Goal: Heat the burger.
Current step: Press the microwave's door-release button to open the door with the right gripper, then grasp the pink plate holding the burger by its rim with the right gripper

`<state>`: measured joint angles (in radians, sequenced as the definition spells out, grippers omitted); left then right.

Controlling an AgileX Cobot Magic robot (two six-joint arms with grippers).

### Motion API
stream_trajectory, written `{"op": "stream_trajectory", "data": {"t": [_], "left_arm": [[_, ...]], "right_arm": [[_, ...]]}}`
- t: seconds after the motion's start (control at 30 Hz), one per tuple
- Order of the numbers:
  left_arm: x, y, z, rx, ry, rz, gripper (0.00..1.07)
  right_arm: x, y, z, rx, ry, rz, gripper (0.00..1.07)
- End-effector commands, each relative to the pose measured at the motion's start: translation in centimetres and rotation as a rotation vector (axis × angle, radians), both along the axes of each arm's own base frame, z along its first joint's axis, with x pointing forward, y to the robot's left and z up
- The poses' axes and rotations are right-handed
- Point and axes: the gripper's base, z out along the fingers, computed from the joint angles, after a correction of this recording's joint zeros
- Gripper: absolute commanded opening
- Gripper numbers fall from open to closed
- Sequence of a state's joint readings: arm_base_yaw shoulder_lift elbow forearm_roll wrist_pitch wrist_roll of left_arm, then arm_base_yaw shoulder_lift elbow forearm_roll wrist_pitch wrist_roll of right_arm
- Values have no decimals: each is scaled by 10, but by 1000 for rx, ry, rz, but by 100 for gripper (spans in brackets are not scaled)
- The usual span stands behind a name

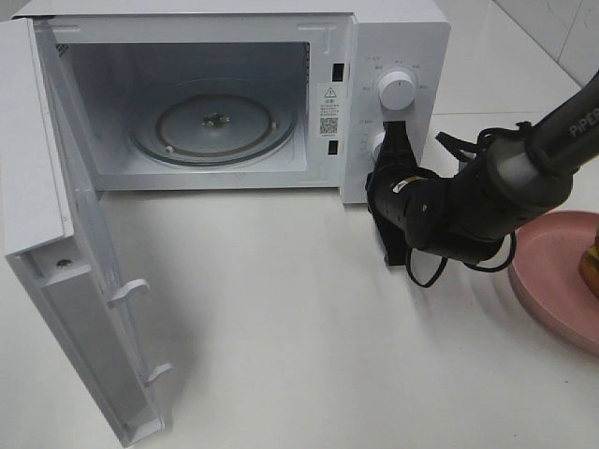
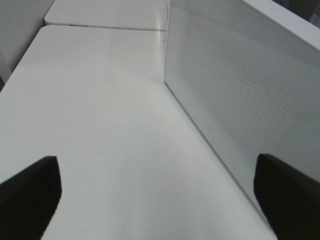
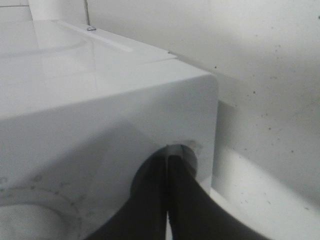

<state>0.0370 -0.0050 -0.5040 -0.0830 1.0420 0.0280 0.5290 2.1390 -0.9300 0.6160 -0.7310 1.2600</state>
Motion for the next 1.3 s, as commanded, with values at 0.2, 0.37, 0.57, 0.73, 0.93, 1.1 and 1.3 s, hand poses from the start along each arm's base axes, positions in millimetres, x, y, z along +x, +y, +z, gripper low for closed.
{"op": "stream_trajectory", "data": {"t": [0.2, 0.37, 0.57, 0.73, 0.93, 1.1, 1.3], "left_arm": [[-3, 0, 0, 0, -24, 2, 100], [-3, 0, 0, 0, -24, 2, 100], [-3, 0, 0, 0, -24, 2, 100], [-3, 0, 0, 0, -24, 2, 100], [-3, 0, 0, 0, -24, 2, 100], [-3, 0, 0, 0, -24, 2, 100], [-3, 0, 0, 0, -24, 2, 100]], "right_arm": [[-14, -3, 10, -29, 41, 94, 0], [-38, -12, 11, -92, 128, 159, 0], [-52, -17, 21, -186, 158, 258, 0], [-62, -16, 31, -308, 196, 418, 0], [-78, -15, 45, -574, 218, 781, 2], [-87, -14, 55, -729, 195, 1018, 3], [-99, -15, 69, -830, 164, 1232, 5]]}}
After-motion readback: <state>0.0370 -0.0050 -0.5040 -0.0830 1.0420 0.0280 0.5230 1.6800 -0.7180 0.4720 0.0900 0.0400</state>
